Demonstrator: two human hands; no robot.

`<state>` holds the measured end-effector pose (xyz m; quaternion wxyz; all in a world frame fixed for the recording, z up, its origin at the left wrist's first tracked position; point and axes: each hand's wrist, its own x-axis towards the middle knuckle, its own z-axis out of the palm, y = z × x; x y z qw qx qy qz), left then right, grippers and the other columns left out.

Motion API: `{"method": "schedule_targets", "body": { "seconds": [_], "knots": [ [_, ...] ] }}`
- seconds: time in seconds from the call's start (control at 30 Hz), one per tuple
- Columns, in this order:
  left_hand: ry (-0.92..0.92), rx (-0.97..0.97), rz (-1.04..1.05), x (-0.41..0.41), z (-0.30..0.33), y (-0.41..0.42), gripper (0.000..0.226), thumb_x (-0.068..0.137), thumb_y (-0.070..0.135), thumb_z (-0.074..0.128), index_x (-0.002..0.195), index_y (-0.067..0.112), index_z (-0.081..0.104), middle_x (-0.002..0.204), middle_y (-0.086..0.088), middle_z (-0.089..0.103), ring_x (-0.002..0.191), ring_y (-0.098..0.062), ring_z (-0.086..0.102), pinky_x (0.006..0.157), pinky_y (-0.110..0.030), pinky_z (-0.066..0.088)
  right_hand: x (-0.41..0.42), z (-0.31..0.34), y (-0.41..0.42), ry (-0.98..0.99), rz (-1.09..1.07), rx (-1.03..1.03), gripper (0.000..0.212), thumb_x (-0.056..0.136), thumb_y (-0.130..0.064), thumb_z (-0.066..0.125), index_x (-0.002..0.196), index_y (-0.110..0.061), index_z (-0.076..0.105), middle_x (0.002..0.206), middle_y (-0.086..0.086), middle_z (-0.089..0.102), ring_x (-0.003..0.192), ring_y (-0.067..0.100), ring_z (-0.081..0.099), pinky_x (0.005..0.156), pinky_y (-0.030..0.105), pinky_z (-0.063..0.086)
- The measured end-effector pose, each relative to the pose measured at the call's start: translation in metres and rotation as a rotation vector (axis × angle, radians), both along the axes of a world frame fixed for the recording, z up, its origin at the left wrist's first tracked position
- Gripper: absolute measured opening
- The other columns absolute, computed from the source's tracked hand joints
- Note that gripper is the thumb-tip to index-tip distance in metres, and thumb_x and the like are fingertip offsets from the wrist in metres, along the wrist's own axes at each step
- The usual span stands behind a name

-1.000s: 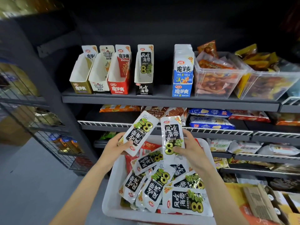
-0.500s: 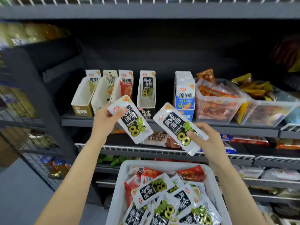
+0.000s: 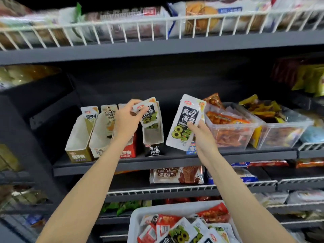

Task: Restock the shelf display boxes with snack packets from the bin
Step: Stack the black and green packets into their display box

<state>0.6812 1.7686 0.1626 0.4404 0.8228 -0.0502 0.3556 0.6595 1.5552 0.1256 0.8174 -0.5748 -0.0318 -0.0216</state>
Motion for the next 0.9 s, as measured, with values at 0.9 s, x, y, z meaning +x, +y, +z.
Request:
{"method": "schedule_targets", "body": {
  "seconds": [0.9],
  "knots": [
    [0.242, 0.057, -0.084, 0.097, -0.016, 0.02, 0.034, 0.084, 0.022, 0.069, 0.113, 0.004, 0.067, 0.126, -0.006, 0.059, 0.117, -0.02, 0.054, 0.093, -0.016, 0.036, 0.062, 0.005, 0.052, -0.322, -0.135, -0.531, 0.009, 0.09, -0.013, 0.061, 0.099, -0.015, 0.06, 0.101, 0.004, 0.068, 0.086, 0.013, 0.066, 0.072, 0.034, 0.058]
  ]
}}
